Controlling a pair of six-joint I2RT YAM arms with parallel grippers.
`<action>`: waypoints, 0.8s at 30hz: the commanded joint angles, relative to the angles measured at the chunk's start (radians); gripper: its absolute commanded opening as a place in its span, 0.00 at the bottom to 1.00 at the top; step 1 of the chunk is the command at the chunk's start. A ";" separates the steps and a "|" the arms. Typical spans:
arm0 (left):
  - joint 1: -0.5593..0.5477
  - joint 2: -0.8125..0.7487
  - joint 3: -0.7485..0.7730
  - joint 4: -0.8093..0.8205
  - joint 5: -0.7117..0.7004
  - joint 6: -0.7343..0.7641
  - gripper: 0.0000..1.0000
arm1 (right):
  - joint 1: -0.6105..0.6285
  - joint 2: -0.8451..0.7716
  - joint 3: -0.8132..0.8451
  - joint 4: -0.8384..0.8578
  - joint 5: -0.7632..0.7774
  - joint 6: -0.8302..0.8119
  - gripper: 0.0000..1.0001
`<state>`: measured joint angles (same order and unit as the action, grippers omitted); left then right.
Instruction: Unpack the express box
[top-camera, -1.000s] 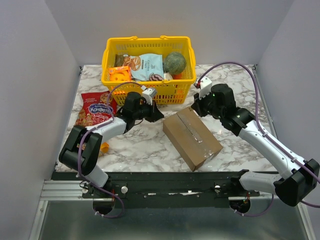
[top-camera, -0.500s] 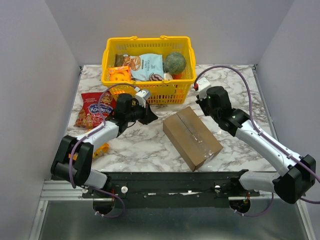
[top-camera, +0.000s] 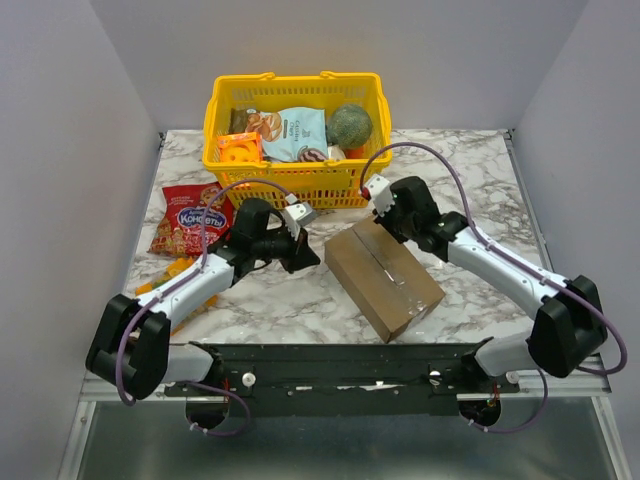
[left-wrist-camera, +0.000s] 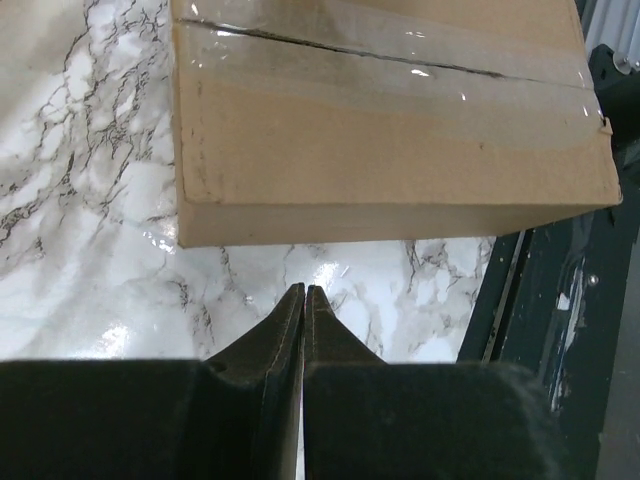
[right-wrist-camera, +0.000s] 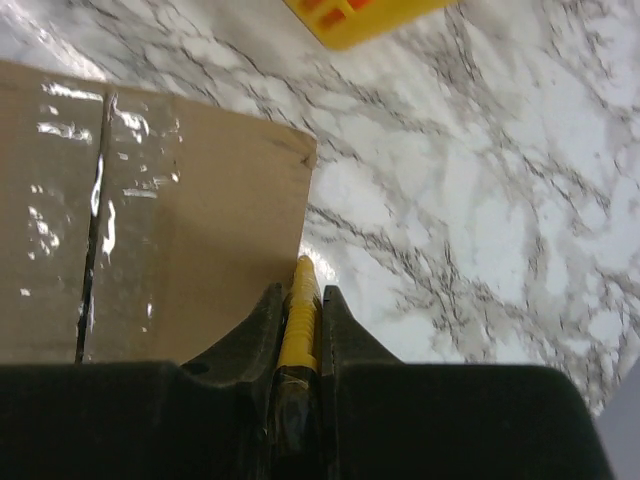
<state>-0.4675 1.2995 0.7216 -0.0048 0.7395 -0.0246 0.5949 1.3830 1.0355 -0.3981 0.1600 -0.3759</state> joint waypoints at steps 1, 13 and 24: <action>0.000 -0.068 -0.024 -0.118 0.021 0.124 0.12 | 0.039 0.094 0.158 0.002 -0.243 0.034 0.00; 0.004 -0.098 -0.060 -0.078 0.020 0.028 0.16 | 0.036 -0.054 0.222 -0.110 -0.280 0.023 0.00; 0.015 0.056 0.032 0.071 -0.028 -0.257 0.41 | 0.069 -0.144 0.147 -0.045 -0.340 0.267 0.00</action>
<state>-0.4591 1.2869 0.7036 -0.0170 0.7376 -0.1436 0.6369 1.1603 1.1973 -0.4488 -0.2661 -0.2501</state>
